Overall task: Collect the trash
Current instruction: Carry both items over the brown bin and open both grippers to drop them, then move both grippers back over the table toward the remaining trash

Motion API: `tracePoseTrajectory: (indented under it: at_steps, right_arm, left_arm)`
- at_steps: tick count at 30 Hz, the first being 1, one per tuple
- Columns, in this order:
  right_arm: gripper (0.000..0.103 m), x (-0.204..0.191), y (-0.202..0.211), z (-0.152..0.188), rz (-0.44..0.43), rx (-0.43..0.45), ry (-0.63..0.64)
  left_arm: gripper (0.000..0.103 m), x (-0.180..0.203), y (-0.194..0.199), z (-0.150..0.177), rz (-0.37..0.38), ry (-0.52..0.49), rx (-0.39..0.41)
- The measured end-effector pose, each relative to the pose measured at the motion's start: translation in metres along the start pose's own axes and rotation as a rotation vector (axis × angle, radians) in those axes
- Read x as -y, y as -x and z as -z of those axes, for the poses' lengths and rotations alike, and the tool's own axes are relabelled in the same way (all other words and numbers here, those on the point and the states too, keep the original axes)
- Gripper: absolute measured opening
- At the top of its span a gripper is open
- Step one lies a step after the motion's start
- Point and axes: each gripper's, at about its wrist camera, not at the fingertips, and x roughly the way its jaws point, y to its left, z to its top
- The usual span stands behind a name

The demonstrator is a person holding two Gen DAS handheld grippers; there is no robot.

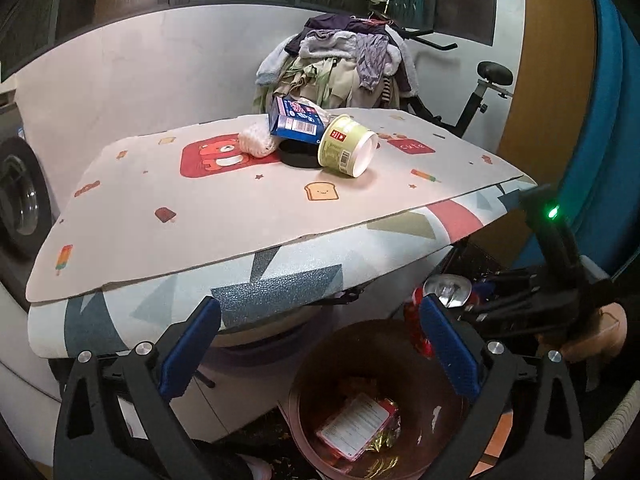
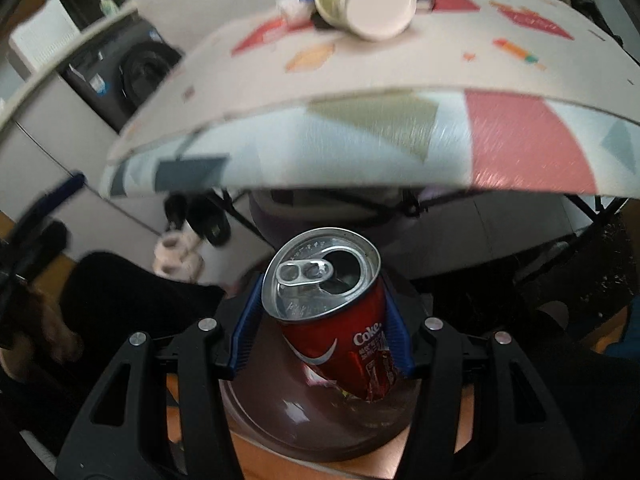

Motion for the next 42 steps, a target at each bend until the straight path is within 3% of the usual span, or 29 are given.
tracePoseTrajectory:
  at_steps: [6,21,25,28,42]
  right_arm:
    - [0.056,-0.005,-0.021,0.004,0.047,-0.099,0.030]
    - [0.057,0.004,-0.030,0.002,0.075,-0.134,-0.029]
    - [0.084,0.005,-0.030,0.001,0.093,-0.129,-0.032]
    - [0.095,0.005,-0.025,0.000,0.099,-0.109,-0.028]
    - [0.097,0.007,-0.012,-0.004,0.115,-0.043,-0.030]
  left_arm:
    - [0.097,-0.002,-0.004,0.002,0.003,0.008,-0.013]
    - [0.097,-0.004,-0.008,0.003,0.004,0.015,-0.028]
    - [0.097,-0.004,-0.008,0.003,0.003,0.015,-0.030]
    - [0.097,-0.005,-0.008,0.003,0.005,0.022,-0.027]
    - [0.097,-0.006,-0.010,0.003,0.003,0.028,-0.032]
